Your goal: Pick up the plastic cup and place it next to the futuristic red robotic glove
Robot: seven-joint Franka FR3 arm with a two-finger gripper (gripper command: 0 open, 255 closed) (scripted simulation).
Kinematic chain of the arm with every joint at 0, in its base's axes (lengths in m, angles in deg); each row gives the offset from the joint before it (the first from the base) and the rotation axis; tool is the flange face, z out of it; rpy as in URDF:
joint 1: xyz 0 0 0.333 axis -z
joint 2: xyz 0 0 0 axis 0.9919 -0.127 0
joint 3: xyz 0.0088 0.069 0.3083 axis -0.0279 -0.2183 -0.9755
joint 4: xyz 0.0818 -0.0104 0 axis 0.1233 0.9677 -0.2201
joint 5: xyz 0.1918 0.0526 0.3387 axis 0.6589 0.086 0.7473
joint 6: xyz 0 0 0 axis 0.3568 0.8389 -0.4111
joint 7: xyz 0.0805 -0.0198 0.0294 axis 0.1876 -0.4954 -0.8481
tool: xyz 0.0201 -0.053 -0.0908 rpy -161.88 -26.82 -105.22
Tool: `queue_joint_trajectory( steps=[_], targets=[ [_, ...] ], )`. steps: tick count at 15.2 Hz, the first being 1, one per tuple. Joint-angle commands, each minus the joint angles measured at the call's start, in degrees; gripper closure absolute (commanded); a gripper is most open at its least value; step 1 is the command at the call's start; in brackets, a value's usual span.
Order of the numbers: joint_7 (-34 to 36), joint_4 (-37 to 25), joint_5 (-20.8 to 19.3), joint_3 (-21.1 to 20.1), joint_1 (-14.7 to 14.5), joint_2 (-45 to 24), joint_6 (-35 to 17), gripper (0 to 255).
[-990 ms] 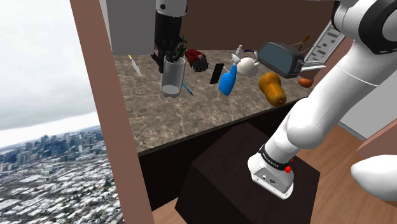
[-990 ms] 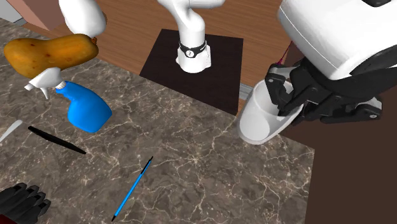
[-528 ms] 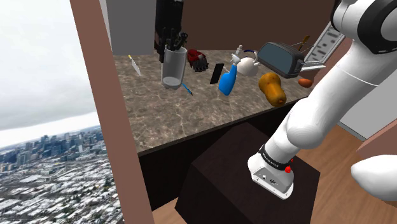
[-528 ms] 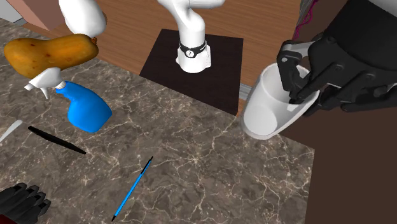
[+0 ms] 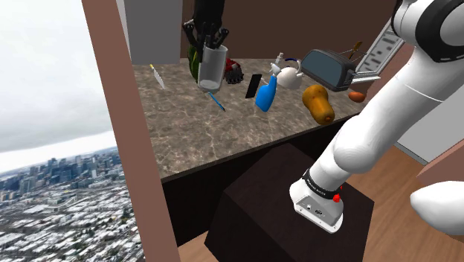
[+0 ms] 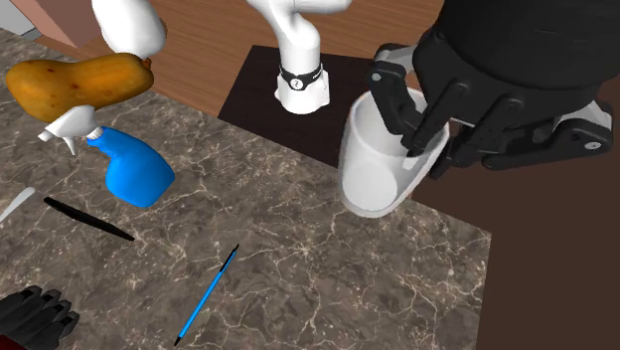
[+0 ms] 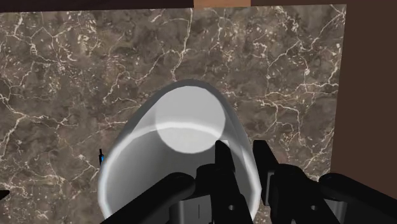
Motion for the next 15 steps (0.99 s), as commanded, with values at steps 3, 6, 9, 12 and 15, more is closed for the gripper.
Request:
queue_joint_trajectory(
  steps=[3, 6, 9, 12, 15],
  targets=[
    [-5.58, 0.88, -0.3, 2.98, 2.51, 0.68, 0.14, 255],
    [-9.58, 0.49, -0.78, 5.2, 4.37, 0.34, 0.46, 255],
    [-13.48, -0.5, -1.34, 7.33, 6.25, -0.52, 0.84, 255],
    [-17.28, -2.11, -1.92, 9.38, 8.09, -1.89, 1.3, 255],
    [-20.99, -4.36, -2.47, 11.32, 9.93, -3.76, 1.86, 255]
  ],
)
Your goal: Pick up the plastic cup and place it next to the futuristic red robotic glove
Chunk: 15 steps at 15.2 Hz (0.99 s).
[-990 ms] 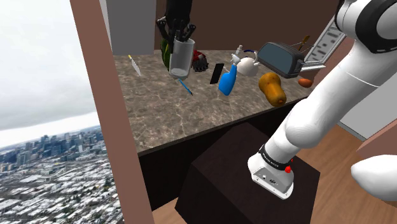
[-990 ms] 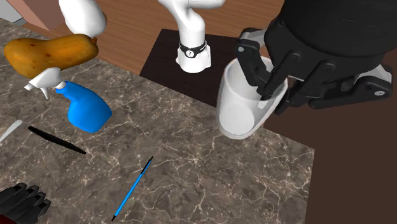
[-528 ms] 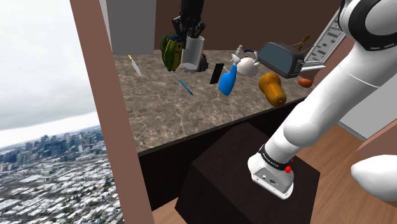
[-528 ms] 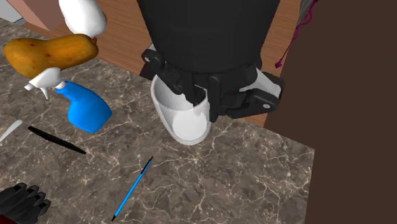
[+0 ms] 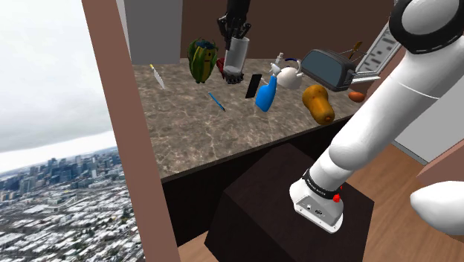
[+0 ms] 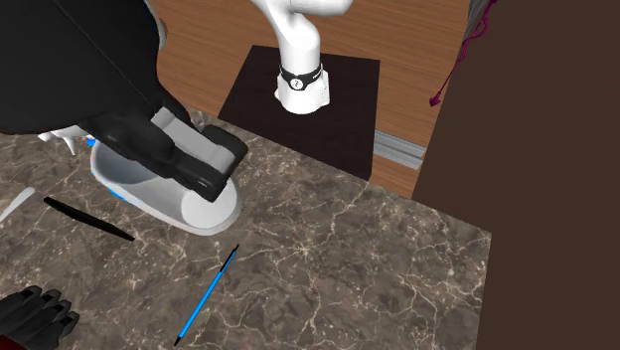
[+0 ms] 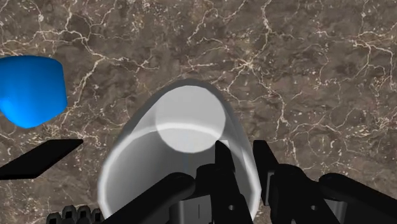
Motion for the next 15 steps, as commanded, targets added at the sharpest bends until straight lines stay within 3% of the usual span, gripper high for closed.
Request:
queue_joint_trajectory(
  steps=[1, 9, 15],
  targets=[
    [-2.72, -1.92, -0.41, 1.37, 1.31, -1.62, 0.38, 255],
    [-12.07, -12.13, -1.32, 5.86, 6.28, -9.56, 2.97, 255],
    [-18.56, -24.42, -1.33, 8.47, 10.26, -18.37, 6.6, 255]
  ],
)
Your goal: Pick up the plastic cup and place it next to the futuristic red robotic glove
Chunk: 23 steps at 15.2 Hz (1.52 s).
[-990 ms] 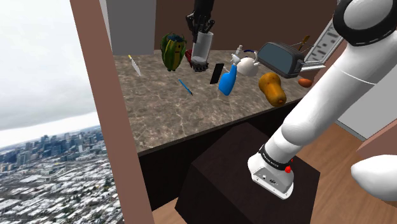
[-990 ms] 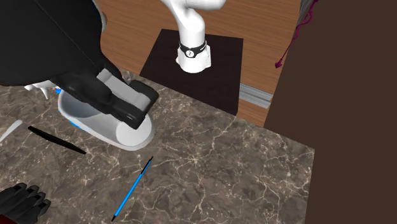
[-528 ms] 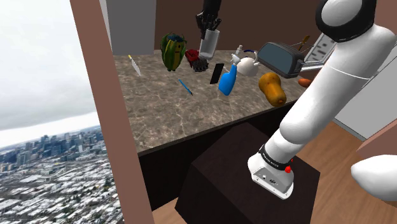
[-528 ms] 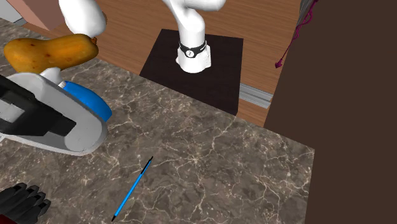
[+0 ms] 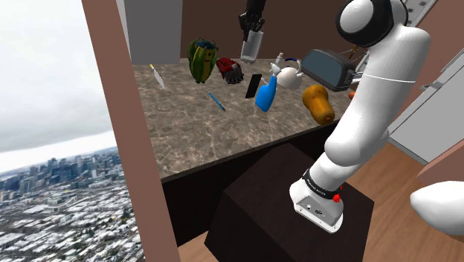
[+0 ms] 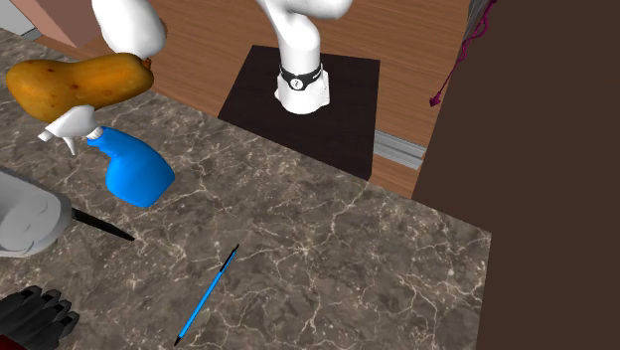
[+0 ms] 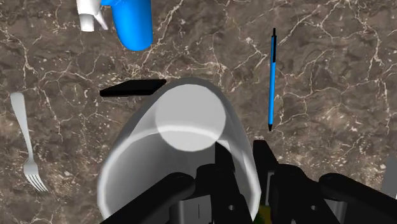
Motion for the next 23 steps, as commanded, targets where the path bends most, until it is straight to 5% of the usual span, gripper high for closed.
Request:
queue_joint_trajectory(
  steps=[1, 2, 23],
  targets=[
    [-2.22, -4.87, 0.09, 0.79, 1.43, -3.39, 1.53, 255],
    [-3.29, -7.96, 0.17, 1.15, 2.2, -5.47, 2.56, 255],
    [-3.56, 11.82, 0.14, 1.11, 2.07, -3.11, -14.85, 255]
  ],
)
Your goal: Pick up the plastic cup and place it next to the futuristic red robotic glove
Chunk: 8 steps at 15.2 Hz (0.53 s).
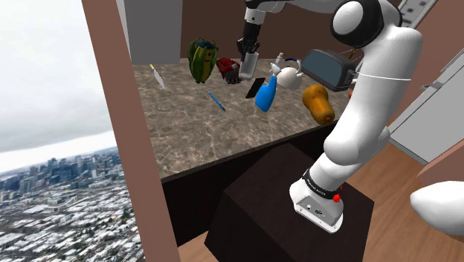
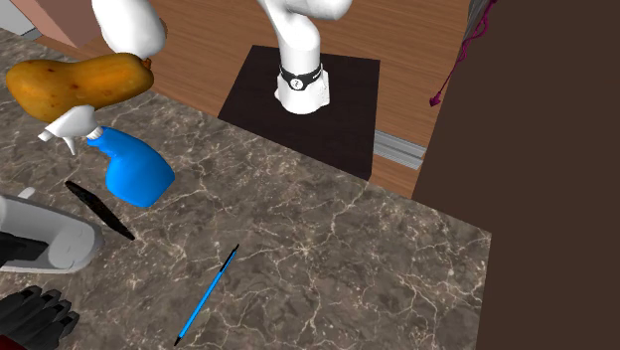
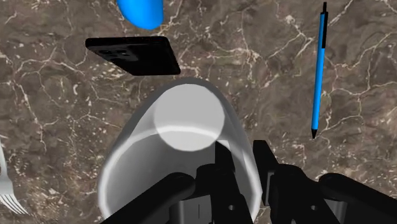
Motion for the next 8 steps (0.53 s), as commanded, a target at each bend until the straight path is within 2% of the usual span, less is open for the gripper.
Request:
queue_joint_trajectory(
  steps=[1, 8],
  targets=[
    [-0.1, 1.18, 0.01, 0.02, 0.05, -0.26, -1.5, 255],
    [-0.2, 5.39, 0.06, 0.01, 0.03, -1.1, -6.54, 255]
  ],
)
